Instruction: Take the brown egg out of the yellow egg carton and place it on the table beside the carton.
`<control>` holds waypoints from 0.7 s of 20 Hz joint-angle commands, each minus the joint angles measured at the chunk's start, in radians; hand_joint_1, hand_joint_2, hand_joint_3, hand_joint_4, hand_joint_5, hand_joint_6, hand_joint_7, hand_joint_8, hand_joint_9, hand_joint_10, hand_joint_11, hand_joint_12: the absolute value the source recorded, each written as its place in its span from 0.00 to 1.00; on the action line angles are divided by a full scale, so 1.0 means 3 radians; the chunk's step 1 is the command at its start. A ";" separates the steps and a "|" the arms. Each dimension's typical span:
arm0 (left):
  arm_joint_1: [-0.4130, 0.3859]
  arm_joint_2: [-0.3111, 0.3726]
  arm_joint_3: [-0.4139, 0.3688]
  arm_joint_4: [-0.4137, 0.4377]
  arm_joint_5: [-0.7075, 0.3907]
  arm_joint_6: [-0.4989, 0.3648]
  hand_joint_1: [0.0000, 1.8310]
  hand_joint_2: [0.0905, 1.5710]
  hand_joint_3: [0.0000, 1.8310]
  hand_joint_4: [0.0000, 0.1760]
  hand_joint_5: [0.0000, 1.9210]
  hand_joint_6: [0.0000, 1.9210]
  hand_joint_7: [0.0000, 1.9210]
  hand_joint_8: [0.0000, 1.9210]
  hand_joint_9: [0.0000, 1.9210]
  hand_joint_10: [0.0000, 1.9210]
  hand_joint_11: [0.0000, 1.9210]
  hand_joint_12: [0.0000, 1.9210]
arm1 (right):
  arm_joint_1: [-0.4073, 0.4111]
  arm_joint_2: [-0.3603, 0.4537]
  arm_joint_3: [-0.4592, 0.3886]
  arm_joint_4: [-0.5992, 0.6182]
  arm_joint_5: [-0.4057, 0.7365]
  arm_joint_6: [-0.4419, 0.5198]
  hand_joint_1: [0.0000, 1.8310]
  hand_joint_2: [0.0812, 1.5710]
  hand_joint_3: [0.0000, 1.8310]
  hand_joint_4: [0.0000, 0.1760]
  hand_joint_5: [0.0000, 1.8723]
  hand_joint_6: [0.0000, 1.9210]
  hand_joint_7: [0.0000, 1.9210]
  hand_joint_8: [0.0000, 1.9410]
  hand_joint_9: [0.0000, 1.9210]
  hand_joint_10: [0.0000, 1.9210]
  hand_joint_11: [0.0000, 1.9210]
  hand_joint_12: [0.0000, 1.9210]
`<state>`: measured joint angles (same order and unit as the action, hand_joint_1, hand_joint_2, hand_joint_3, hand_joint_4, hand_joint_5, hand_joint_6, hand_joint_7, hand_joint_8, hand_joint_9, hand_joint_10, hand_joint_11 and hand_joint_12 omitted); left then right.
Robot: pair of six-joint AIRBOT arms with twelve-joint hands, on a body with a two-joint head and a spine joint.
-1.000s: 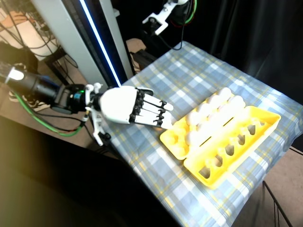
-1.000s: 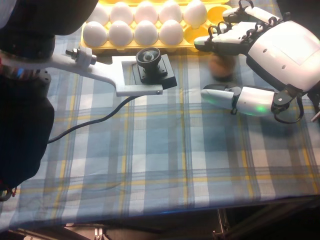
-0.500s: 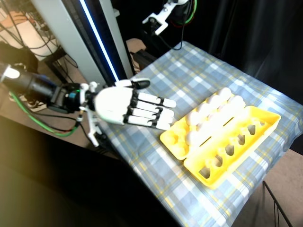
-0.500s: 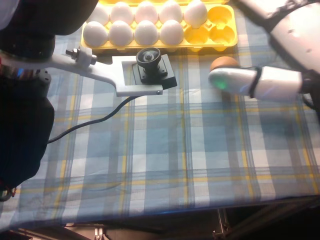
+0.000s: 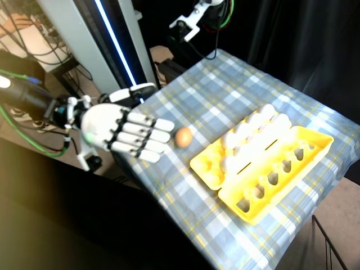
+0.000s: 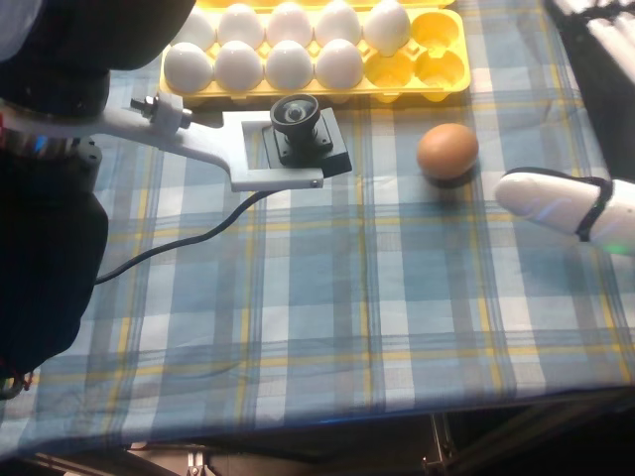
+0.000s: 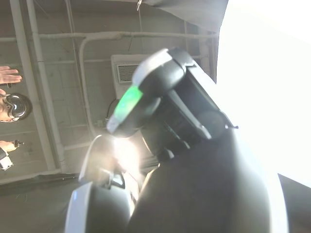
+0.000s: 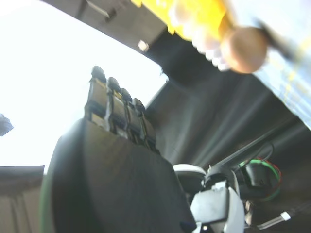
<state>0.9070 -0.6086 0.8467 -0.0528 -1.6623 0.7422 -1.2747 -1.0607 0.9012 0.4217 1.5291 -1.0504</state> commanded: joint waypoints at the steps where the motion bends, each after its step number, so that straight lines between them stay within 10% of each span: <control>1: -0.0065 -0.0033 -0.0039 0.0078 -0.0247 -0.0029 0.15 0.79 0.00 0.00 0.48 1.00 0.64 1.00 0.67 1.00 0.57 1.00 | 0.0002 0.0005 -0.0024 -0.0089 0.0493 0.0009 0.00 0.47 0.00 0.26 0.00 0.00 0.00 0.00 0.00 0.00 0.00 0.00; 14: -0.0067 -0.0042 -0.0047 0.0072 -0.0247 -0.0029 0.14 0.79 0.00 0.00 0.49 1.00 0.65 1.00 0.68 1.00 0.57 1.00 | -0.0036 -0.0074 -0.0112 -0.0008 0.0705 0.0013 0.00 0.46 0.00 0.29 0.00 0.00 0.00 0.00 0.00 0.00 0.00 0.00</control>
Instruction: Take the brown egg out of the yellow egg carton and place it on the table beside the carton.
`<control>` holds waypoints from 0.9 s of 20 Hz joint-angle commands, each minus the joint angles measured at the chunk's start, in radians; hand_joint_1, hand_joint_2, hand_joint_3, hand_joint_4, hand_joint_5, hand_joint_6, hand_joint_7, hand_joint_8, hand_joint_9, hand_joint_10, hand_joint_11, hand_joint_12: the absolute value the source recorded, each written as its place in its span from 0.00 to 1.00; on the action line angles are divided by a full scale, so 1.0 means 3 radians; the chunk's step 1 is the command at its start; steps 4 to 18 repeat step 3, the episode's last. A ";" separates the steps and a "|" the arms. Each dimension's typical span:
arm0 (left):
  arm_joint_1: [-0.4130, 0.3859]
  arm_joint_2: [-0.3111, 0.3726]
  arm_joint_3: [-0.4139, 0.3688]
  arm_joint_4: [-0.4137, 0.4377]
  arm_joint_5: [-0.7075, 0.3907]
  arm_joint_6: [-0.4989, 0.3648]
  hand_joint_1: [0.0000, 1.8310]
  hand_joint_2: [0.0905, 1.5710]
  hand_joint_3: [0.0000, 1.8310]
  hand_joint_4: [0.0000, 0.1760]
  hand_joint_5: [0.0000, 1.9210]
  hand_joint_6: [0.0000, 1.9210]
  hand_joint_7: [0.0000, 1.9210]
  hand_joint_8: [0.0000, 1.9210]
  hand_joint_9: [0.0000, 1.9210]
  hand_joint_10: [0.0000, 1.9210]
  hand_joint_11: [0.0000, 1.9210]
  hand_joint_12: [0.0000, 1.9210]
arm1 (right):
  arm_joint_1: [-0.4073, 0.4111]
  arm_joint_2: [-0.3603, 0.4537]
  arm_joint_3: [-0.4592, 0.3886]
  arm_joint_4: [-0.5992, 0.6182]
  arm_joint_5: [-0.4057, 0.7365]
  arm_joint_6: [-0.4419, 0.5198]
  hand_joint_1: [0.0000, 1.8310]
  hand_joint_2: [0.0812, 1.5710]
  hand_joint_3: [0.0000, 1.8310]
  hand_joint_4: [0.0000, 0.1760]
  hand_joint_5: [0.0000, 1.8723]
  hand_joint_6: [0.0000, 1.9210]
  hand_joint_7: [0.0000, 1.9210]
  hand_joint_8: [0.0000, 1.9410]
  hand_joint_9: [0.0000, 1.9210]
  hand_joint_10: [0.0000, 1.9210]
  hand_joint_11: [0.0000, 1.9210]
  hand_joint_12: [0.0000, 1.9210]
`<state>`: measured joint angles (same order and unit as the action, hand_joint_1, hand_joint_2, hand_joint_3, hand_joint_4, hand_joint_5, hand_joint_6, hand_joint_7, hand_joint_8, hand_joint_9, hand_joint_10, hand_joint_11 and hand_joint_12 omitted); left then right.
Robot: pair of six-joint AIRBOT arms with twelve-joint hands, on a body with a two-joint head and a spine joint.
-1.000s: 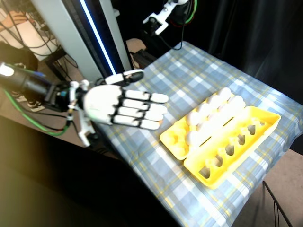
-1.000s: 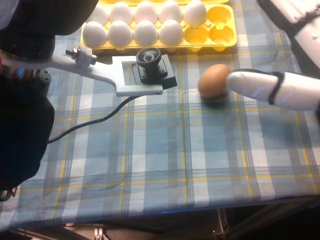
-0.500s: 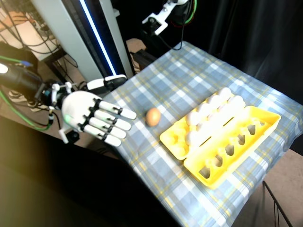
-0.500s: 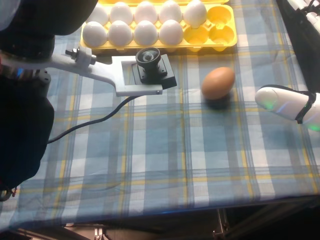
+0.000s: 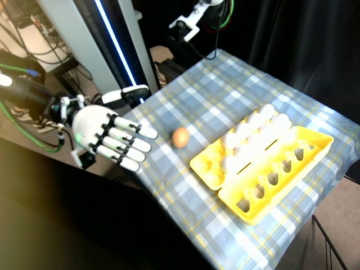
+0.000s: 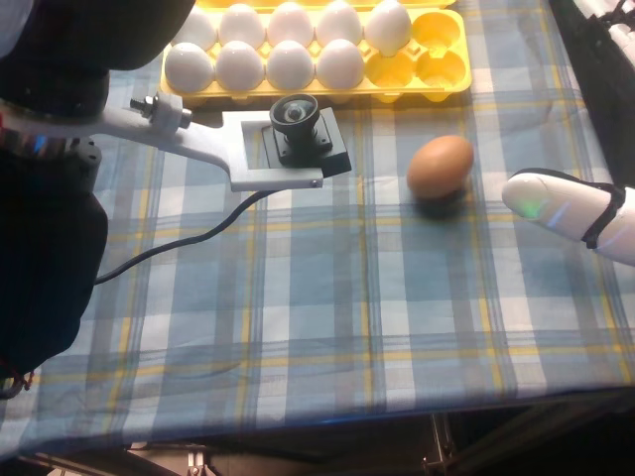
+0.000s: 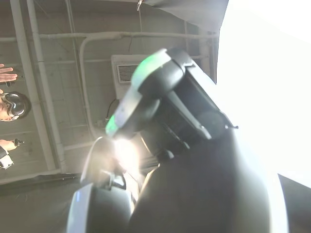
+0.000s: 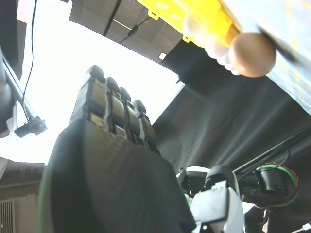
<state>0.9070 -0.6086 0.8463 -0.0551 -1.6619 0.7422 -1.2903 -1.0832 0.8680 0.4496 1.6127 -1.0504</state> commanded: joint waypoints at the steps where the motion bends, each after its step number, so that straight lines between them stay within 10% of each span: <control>1: -0.0067 -0.0042 -0.0047 0.0079 -0.0248 -0.0029 0.15 0.79 0.00 0.00 0.49 1.00 0.65 1.00 0.68 1.00 0.56 1.00 | 0.0016 0.0001 -0.0013 -0.0101 0.0445 0.0013 0.00 0.46 0.00 0.29 0.00 0.00 0.00 0.00 0.00 0.00 0.00 0.00; 18: -0.0067 -0.0042 -0.0049 0.0076 -0.0248 -0.0029 0.12 0.80 0.00 0.00 0.46 1.00 0.67 1.00 0.69 1.00 0.45 1.00 | 0.0015 -0.0002 -0.0040 -0.0101 0.0480 0.0013 0.00 0.45 0.00 0.32 0.00 0.00 0.00 0.00 0.00 0.00 0.00 0.00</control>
